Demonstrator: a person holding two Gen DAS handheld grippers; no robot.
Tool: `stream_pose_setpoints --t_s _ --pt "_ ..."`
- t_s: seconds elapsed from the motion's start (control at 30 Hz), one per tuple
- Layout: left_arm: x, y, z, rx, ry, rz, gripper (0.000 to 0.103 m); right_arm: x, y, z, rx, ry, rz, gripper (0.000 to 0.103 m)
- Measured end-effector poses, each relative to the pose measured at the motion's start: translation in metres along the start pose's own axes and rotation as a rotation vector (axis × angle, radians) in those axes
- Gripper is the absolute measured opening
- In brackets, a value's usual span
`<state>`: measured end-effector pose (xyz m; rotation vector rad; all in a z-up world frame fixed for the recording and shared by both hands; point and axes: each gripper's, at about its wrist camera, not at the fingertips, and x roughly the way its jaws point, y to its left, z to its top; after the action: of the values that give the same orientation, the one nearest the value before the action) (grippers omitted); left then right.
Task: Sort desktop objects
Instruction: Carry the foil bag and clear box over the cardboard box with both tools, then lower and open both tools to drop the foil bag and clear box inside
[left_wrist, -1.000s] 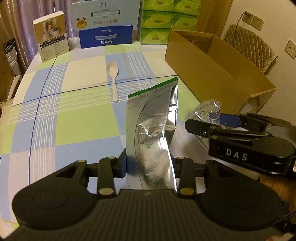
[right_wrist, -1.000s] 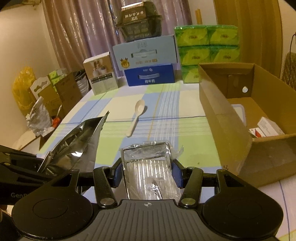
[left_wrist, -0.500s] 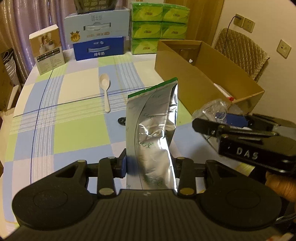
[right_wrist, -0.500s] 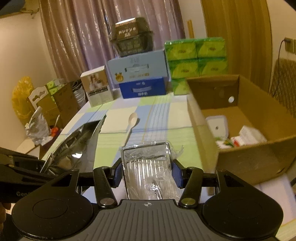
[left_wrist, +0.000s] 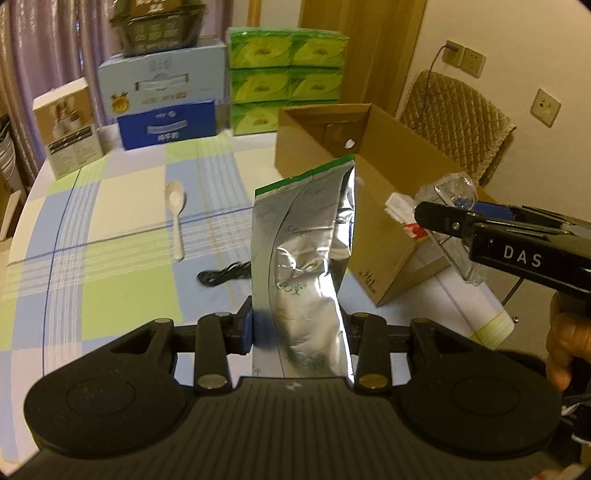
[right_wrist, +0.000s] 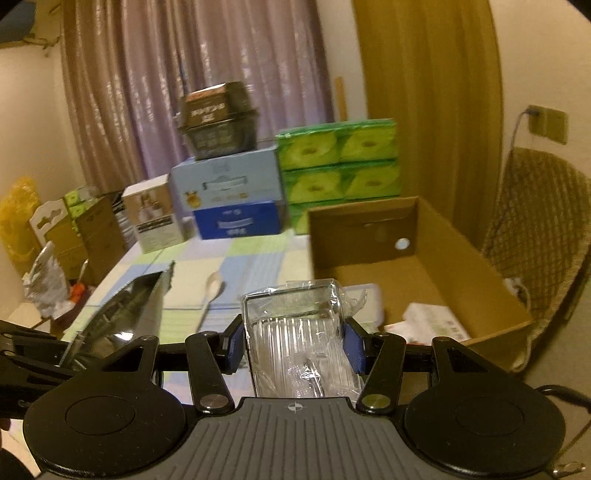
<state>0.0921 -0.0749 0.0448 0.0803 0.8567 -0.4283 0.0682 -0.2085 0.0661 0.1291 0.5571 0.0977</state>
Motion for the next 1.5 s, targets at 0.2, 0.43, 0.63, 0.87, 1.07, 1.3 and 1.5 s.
stream_pose_setpoints --t_s 0.2,0.43,0.63,0.87,1.07,1.3,1.5 --pt "0.008 -0.028 0.022 0.024 -0.013 -0.036 0.033 -0.009 -0.03 0.01 0.01 -0.017 -0.043 0.051" --pt "0.017 -0.056 0.044 0.05 -0.021 -0.068 0.033 -0.016 -0.058 0.019 0.022 -0.025 -0.076 0.051" --pt "0.026 -0.072 0.059 0.065 -0.016 -0.091 0.033 -0.016 -0.075 0.027 0.032 -0.025 -0.1 0.051" --pt "0.04 -0.081 0.073 0.063 -0.005 -0.112 0.033 -0.011 -0.093 0.04 0.043 -0.02 -0.119 0.051" --pt "0.054 -0.089 0.088 0.056 -0.001 -0.133 0.033 -0.001 -0.107 0.05 0.05 -0.016 -0.132 0.051" --pt "0.076 -0.095 0.108 0.035 0.004 -0.16 0.033 0.016 -0.122 0.057 0.062 0.006 -0.141 0.051" --pt "0.093 -0.099 0.119 0.007 0.0 -0.178 0.033 0.031 -0.132 0.062 0.063 0.024 -0.144 0.051"
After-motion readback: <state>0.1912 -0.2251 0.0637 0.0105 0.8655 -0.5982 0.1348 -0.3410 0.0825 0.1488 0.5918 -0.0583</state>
